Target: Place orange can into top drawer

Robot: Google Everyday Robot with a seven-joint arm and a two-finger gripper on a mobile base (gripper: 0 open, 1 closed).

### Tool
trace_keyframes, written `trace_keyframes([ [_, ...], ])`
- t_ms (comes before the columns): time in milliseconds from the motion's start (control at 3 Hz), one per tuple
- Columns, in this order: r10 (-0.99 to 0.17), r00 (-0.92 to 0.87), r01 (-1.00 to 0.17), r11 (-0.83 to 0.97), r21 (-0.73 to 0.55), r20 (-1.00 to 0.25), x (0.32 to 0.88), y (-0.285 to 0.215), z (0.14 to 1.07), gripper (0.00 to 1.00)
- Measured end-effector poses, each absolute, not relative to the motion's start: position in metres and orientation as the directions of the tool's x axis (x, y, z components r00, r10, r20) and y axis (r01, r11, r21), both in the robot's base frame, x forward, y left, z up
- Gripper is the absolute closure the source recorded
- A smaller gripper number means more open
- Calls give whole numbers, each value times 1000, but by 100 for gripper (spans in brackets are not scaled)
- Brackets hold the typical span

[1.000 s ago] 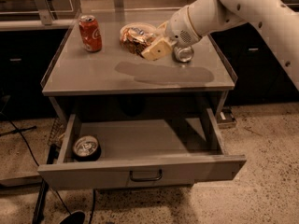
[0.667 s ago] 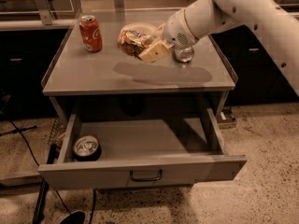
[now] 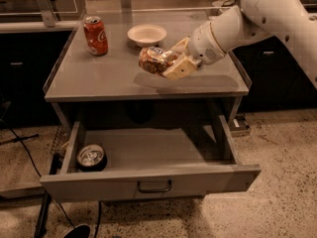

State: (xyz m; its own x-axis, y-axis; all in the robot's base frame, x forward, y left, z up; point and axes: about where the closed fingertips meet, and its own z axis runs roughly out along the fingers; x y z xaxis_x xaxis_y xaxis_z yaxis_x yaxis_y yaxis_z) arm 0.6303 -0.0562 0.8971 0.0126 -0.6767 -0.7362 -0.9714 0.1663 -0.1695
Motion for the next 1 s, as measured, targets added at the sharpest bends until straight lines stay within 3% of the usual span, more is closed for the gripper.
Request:
trace_keyframes([
  [1000, -741, -17, -981, 143, -133, -671, 557, -135, 884, 100],
])
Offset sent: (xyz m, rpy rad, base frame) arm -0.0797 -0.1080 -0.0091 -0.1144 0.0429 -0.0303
